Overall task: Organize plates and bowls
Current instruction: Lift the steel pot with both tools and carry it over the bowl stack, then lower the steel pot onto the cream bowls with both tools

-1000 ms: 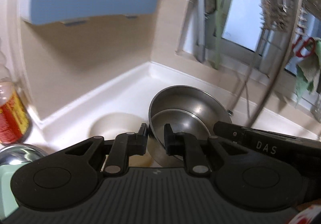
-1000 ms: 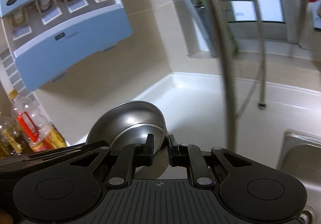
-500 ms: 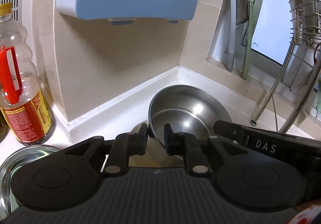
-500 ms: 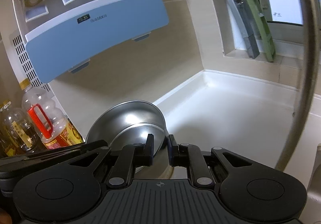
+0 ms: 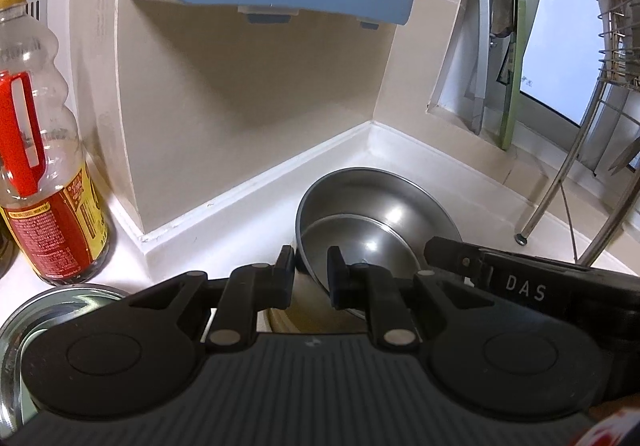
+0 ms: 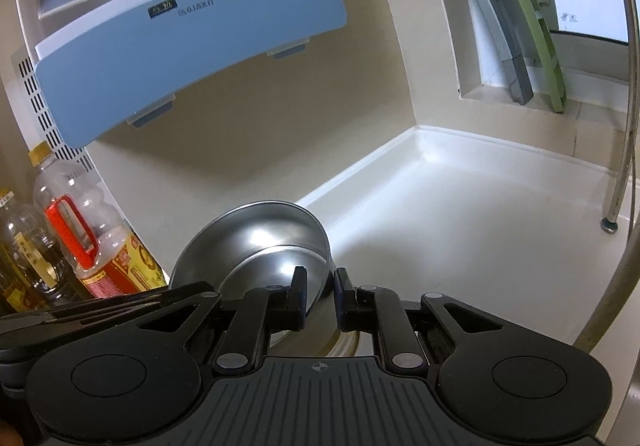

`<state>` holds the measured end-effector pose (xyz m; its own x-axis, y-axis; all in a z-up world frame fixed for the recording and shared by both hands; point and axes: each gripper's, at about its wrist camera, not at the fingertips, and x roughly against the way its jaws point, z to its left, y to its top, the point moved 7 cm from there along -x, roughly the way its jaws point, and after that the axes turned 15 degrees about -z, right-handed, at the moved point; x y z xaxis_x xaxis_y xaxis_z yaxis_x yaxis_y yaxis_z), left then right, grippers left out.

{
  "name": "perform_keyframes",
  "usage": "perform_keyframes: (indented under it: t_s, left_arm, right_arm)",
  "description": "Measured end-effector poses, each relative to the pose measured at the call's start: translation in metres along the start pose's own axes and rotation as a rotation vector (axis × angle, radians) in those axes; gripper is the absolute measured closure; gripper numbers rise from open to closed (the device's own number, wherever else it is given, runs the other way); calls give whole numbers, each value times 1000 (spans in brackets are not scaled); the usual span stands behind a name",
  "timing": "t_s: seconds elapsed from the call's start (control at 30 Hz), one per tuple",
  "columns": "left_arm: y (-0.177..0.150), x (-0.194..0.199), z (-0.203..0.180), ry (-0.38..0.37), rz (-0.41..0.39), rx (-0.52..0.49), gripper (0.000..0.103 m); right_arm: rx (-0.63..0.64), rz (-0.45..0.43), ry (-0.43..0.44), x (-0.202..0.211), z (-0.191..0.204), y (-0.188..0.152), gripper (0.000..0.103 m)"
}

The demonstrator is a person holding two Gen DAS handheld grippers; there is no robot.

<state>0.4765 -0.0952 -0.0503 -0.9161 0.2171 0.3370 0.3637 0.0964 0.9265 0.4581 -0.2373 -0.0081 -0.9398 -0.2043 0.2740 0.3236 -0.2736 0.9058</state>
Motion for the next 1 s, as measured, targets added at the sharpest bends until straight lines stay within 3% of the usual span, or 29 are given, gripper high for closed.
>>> perform_keyframes:
  t_s: [0.6,1.0]
  left_arm:
    - [-14,-14,3,-6,56,0,88]
    - [-10,-14,7,-21,76,55,88]
  right_arm:
    - [-12,57,-27,-20,-10,-19,89]
    - [-70,77,-31,-20,-13,-15,89]
